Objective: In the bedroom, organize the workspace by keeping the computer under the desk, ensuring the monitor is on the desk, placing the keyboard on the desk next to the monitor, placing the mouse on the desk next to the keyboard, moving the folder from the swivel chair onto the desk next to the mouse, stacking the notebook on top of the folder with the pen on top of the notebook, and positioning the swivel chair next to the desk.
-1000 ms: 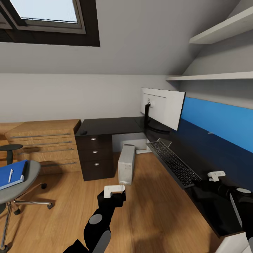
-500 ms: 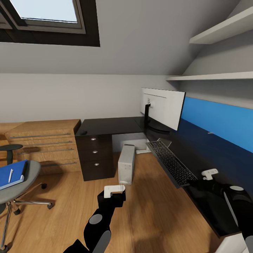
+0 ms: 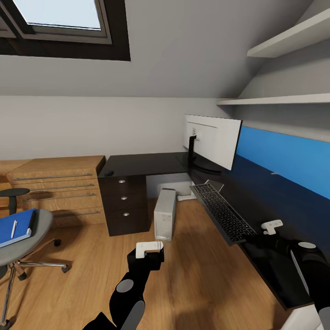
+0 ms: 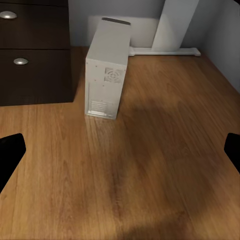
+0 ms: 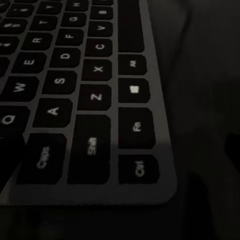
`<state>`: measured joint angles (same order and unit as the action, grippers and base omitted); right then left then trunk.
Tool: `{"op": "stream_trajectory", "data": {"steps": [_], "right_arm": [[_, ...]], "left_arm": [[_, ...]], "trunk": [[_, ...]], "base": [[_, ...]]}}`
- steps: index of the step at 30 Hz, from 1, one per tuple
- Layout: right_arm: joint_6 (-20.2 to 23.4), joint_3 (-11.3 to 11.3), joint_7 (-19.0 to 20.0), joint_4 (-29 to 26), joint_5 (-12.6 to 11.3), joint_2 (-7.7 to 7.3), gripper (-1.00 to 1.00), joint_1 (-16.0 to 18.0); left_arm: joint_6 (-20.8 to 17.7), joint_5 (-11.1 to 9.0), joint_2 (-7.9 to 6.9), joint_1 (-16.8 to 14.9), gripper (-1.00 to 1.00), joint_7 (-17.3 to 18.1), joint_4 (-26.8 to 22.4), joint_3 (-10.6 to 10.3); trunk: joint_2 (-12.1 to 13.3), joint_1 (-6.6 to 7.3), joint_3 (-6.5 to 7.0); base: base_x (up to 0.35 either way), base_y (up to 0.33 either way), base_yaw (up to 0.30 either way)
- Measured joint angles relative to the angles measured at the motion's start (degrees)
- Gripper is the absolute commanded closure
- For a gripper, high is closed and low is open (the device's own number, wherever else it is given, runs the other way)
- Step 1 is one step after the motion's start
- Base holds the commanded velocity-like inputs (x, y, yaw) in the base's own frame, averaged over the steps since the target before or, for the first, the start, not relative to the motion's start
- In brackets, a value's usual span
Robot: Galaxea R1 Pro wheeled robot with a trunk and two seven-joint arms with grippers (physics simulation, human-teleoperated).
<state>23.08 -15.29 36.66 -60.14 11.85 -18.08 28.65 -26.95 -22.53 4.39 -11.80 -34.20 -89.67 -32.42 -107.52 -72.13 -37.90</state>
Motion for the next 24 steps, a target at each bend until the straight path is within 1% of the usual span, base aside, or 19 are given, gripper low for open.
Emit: {"op": "stream_trajectory", "data": {"steps": [19,24], "right_arm": [[0.0,0.3,0.0,-0.2,-0.1,0.29,-1.0,0.0],[0.0,0.3,0.1,1.3,-0.2,0.31,-1.0,0.0]], "left_arm": [[0.0,0.0,-0.03,0.0,-1.0,0.0,0.1,0.0],[0.0,0.1,0.01,0.0,-1.0,-0.1,0.1,-0.1]], "trunk": [[0.0,0.0,0.0],[2.0,1.09,0.89]], "base": [[0.0,0.0,0.0],[0.0,0.0,0.0]]}}
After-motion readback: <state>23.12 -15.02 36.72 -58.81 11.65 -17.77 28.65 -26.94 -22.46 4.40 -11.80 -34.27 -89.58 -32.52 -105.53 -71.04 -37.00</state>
